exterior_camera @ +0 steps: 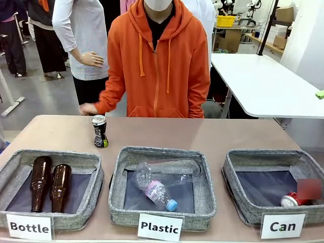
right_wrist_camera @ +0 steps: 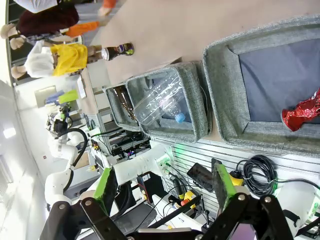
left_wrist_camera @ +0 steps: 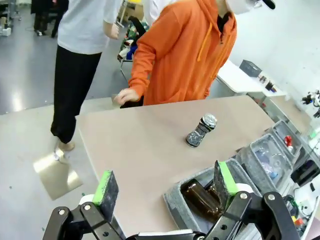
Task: Sort the can waste into the basket.
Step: Pick up the can waste from the table and place it in the right Fabric basket.
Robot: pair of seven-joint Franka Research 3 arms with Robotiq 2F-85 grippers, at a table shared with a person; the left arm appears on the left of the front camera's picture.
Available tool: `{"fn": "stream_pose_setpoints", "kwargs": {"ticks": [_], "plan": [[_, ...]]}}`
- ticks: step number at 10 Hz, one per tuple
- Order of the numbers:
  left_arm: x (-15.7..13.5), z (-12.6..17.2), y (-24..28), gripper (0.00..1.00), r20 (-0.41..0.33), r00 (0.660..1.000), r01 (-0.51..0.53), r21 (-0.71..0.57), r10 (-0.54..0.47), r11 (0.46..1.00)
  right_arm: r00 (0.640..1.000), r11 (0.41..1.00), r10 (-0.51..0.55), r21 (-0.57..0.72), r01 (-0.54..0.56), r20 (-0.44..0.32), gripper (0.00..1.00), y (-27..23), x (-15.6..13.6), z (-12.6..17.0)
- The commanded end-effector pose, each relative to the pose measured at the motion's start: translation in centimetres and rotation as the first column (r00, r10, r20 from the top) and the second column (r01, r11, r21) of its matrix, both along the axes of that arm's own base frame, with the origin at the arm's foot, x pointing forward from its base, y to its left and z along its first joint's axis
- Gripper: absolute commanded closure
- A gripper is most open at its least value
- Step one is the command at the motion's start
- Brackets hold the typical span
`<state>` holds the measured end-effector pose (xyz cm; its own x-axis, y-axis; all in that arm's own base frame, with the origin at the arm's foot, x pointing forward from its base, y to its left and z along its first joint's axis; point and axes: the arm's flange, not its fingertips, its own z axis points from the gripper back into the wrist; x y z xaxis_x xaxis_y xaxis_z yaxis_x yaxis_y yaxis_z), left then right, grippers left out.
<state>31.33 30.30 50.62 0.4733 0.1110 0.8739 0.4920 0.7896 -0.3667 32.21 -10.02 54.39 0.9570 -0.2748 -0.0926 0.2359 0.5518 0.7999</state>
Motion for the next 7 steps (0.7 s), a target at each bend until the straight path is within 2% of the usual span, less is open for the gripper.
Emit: {"fn": "stream_pose_setpoints", "kwargs": {"ticks": [1, 2, 3, 5, 7], "plan": [[2.4, -0.6, -3.8, 0.0, -0.037, 0.999, 0.017, 0.096, -0.013, 0.995, 1.0, 1.0, 0.018, -0.014, -0.018, 0.006, 0.0, -0.5, 0.0, 0.2], [4.7, -1.9, -6.8, 0.0, -0.075, 0.997, 0.043, 0.194, -0.029, 0.98, 1.0, 1.0, 0.018, -0.014, -0.018, 0.006, 0.0, -0.5, 0.0, 0.2], [7.0, -3.2, -9.7, 0.0, -0.092, 0.992, 0.11, 0.245, -0.09, 0.963, 1.0, 1.0, 0.018, -0.014, -0.018, 0.006, 0.0, -0.5, 0.0, 0.2], [11.5, -6.0, -16.4, 0.0, -0.031, 0.964, 0.255, 0.392, -0.265, 0.884, 1.0, 1.0, 0.018, -0.014, -0.018, 0.006, 0.0, -0.5, 0.0, 0.2], [14.8, -9.0, -22.1, 0.0, 0.037, 0.901, 0.374, 0.442, -0.433, 0.816, 1.0, 1.0, 0.018, -0.014, -0.018, 0.006, 0.0, -0.5, 0.0, 0.2]]}}
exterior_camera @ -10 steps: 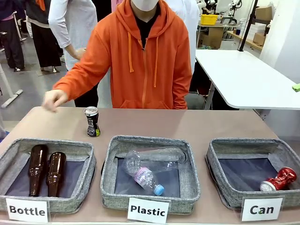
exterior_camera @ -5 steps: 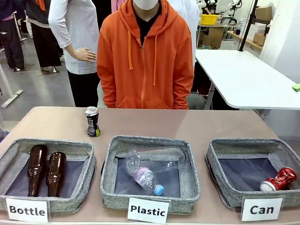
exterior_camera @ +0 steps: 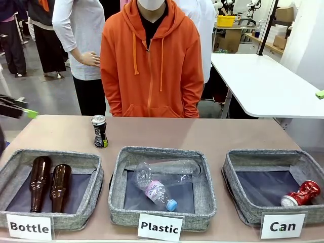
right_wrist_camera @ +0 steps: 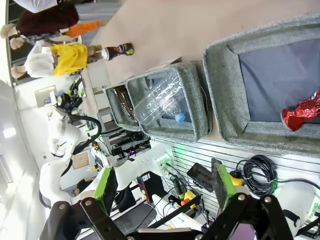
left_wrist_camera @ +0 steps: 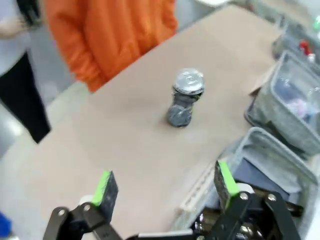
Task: Sort the can waste into the basket.
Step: Pick up the can waste from the table and place it in the right Fabric basket.
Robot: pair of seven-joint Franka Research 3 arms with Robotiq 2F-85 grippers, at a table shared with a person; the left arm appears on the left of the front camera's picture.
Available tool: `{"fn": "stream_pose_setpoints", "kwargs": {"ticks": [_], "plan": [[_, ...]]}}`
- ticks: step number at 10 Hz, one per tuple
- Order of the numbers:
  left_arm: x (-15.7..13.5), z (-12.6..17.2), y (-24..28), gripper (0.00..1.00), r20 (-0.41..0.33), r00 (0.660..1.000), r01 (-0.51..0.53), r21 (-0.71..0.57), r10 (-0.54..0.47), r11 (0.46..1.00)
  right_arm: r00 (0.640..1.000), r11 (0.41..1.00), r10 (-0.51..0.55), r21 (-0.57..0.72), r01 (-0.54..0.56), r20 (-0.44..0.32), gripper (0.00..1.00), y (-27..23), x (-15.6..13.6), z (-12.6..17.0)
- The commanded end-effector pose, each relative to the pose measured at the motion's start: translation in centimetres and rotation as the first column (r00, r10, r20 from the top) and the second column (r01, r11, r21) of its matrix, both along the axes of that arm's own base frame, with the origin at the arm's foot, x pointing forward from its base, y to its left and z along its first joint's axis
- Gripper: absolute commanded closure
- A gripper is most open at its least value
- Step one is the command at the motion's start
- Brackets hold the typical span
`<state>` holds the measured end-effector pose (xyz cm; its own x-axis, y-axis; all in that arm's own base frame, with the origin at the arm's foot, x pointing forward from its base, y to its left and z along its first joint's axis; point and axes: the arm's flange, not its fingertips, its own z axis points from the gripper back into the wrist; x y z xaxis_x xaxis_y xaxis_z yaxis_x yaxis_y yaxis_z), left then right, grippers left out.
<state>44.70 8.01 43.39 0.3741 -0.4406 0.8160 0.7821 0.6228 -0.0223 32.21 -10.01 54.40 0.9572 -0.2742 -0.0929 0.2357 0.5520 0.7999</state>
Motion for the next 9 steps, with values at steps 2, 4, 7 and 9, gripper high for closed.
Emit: {"fn": "stream_pose_setpoints", "kwargs": {"ticks": [2, 4, 7, 9], "plan": [[3.1, -3.9, -3.5, 0.0, 0.199, 0.977, 0.081, 0.019, -0.083, 0.997, 1.0, 1.0, 0.018, -0.013, -0.018, 0.006, 0.0, -0.5, 0.0, 0.2], [2.0, -2.8, -4.1, 0.0, 0.102, 0.99, 0.097, 0.038, -0.101, 0.995, 1.0, 1.0, 0.018, -0.013, -0.018, 0.006, 0.0, -0.5, 0.0, 0.2], [2.0, -2.8, -4.1, 0.0, 0.102, 0.99, 0.097, 0.038, -0.101, 0.995, 1.0, 1.0, 0.018, -0.013, -0.018, 0.006, 0.0, -0.5, 0.0, 0.2], [4.8, -4.2, -4.4, 0.0, 0.139, 0.941, 0.311, 0.009, -0.309, 0.95, 1.0, 1.0, 0.018, -0.013, -0.018, 0.006, 0.0, -0.5, 0.0, 0.2]]}}
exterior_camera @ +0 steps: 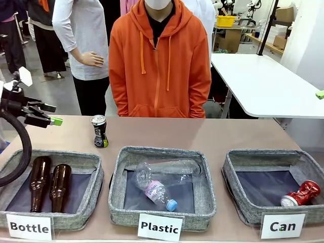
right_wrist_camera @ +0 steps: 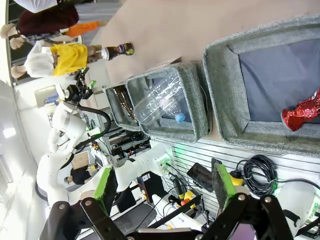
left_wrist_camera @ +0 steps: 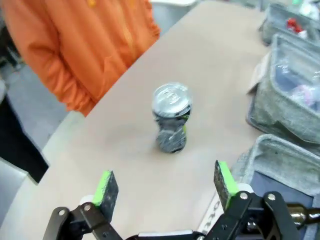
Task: Sort the can waste into the basket.
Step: Pick up the can waste from the table and place it in the right Fabric basket.
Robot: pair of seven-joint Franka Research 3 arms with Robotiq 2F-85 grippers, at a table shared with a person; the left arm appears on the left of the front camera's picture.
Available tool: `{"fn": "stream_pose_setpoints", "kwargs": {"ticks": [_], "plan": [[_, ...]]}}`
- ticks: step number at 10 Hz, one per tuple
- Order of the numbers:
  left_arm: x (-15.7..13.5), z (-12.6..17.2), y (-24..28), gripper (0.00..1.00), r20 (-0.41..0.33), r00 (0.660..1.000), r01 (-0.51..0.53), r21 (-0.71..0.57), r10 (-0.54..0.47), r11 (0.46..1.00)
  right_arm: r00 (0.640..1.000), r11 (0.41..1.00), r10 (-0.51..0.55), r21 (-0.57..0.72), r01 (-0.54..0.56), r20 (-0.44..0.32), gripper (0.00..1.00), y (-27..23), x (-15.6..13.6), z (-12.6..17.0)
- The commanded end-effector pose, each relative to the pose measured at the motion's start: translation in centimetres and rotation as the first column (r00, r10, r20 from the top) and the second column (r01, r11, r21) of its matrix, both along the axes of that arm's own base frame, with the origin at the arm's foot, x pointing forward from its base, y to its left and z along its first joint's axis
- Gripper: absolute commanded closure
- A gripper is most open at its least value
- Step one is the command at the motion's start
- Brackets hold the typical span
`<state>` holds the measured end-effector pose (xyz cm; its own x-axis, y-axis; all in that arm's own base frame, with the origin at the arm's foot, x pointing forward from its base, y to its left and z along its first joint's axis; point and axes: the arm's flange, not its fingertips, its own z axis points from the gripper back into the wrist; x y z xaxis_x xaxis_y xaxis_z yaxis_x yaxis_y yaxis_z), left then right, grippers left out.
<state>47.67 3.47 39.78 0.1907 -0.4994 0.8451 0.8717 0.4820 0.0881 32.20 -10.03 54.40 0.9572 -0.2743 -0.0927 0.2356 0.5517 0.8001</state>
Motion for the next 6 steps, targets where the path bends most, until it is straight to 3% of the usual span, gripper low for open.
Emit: {"fn": "stream_pose_setpoints", "kwargs": {"ticks": [1, 3, 5, 6], "plan": [[2.9, -2.0, 0.2, 0.0, -0.029, 0.957, 0.289, -0.039, -0.29, 0.957, 1.0, 1.0, 0.018, -0.014, -0.018, 0.006, 0.0, -0.5, 0.0, 0.2], [3.1, -4.1, 0.7, 0.0, -0.009, 0.94, 0.338, -0.082, -0.34, 0.938, 1.0, 1.0, 0.018, -0.014, -0.018, 0.006, 0.0, -0.5, 0.0, 0.2], [4.0, -5.8, 0.1, 0.0, 0.107, 0.904, 0.423, -0.083, -0.414, 0.902, 1.0, 1.0, 0.018, -0.014, -0.018, 0.006, 0.0, -0.5, 0.0, 0.2], [4.5, -6.5, -0.3, 0.0, 0.082, 0.904, 0.426, -0.096, -0.419, 0.9, 1.0, 1.0, 0.018, -0.014, -0.018, 0.006, 0.0, -0.5, 0.0, 0.2]]}}
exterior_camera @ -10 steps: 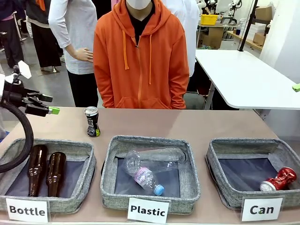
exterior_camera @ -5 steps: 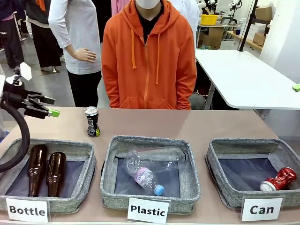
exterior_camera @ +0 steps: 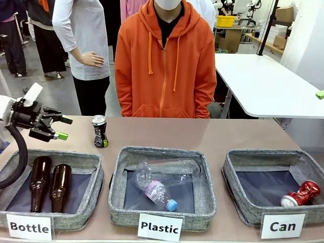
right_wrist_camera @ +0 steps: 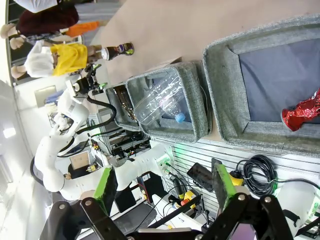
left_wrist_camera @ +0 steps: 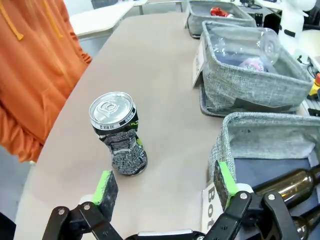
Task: Sort the can waste into the basket.
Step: Pick up the can waste from the table and place it in the right Fabric basket.
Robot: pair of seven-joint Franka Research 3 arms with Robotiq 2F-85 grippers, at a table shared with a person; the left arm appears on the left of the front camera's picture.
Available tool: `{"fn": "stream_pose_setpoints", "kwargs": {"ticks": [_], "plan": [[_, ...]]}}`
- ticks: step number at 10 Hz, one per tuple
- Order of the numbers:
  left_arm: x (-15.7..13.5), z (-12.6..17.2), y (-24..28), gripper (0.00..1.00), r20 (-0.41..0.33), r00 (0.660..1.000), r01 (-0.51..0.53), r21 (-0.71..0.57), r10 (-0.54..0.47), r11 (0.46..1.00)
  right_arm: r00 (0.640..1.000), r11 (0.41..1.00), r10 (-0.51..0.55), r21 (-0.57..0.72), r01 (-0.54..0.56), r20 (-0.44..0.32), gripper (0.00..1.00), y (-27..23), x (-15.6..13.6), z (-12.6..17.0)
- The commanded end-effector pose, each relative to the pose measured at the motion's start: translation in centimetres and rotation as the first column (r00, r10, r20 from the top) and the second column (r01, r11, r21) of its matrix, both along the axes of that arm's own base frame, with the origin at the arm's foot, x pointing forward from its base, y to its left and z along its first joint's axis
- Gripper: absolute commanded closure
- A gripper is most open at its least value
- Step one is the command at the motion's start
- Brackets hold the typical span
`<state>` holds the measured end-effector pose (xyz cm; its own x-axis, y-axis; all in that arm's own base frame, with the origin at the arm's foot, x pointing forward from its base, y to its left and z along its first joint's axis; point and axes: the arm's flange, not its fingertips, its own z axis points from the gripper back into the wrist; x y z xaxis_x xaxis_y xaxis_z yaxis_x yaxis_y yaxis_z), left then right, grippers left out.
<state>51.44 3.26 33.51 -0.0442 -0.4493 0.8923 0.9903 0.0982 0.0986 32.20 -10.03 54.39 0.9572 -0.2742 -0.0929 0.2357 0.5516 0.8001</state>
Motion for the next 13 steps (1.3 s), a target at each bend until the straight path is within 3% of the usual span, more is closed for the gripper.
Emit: {"fn": "stream_pose_setpoints", "kwargs": {"ticks": [1, 7, 13], "plan": [[1.8, -0.9, -0.5, 0.0, -0.003, 0.999, 0.036, -0.012, -0.036, 0.999, 1.0, 1.0, 0.018, -0.014, -0.018, 0.006, 0.0, -0.5, 0.0, 0.2], [8.5, -3.8, -4.1, 0.0, -0.216, 0.976, 0.04, 0.075, -0.022, 0.996, 1.0, 1.0, 0.018, -0.014, -0.018, 0.006, 0.0, -0.5, 0.0, 0.2], [8.8, -5.3, -7.7, 0.0, -0.253, 0.967, 0.061, 0.095, -0.035, 0.994, 1.0, 1.0, 0.018, -0.014, -0.018, 0.006, 0.0, -0.5, 0.0, 0.2]]}}
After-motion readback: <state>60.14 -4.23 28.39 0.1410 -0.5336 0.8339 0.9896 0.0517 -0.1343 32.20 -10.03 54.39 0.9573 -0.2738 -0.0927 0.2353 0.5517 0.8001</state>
